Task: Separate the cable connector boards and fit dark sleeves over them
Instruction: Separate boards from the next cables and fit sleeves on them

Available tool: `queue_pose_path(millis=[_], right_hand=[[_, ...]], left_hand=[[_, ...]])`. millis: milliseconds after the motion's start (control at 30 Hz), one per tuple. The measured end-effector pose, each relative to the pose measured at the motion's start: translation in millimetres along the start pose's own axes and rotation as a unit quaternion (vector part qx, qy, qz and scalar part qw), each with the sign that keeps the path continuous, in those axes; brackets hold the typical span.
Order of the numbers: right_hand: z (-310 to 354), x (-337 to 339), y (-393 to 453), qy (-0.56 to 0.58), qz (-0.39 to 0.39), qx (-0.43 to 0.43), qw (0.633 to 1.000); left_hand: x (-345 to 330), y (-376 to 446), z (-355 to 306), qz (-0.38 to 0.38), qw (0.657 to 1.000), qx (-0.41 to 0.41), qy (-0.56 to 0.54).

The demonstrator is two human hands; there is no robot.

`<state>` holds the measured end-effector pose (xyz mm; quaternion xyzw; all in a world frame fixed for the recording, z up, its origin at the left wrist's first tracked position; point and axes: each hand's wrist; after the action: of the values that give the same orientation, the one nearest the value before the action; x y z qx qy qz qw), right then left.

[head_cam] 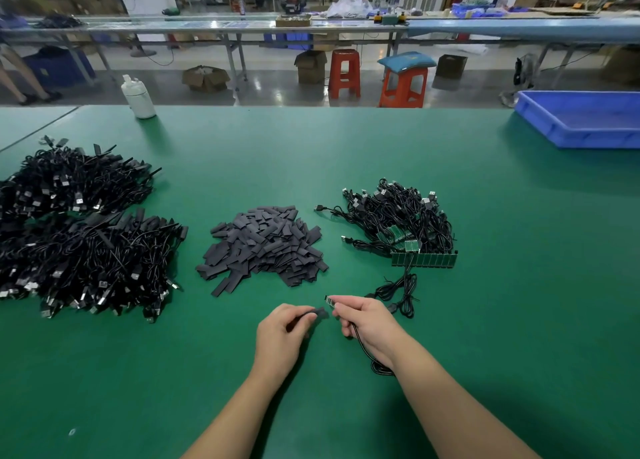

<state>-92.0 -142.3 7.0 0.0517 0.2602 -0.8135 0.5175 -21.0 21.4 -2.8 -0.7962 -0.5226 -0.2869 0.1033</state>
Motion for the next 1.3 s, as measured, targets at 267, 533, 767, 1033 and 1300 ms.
queue_pose_path(millis=[267,533,767,1033,1300], right_hand=[[1.8,-4.6,2.4,-0.063,-0.014,-0.006,0.998],[-4.9,-0.5,2.7,-0.128,0.004,-0.008,0.992],[-2.7,1.1,-1.1,-0.147,-0.014,0.004,0.989],[-0.7,-0.9,-3.7,-0.171,-0.012,0.001,0.985],[-2.3,2.6,-3.9,-0.193,0.000,0.002,0.981]], left_hand=[[-0.8,1.1,0.0,0.018,0.995,0.051,-0.084],[-1.3,1.0,0.3,0.033,0.999,-0.021,0.007],[-1.4,-0.8,1.9,0.001,0.999,-0.032,0.026],[0.1,-0.8,0.6,-0.003,0.999,-0.033,0.032],[2.4,-1.1,-2.9,0.008,0.998,-0.037,0.045]])
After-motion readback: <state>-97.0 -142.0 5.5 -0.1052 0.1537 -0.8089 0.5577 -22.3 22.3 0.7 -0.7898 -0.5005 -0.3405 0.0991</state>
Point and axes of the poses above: each hand's wrist, its own y-axis towards the middle knuckle, its own x-axis out of the back of the hand, z = x × y, and after that the axes turned 7 degrees about y, right-handed
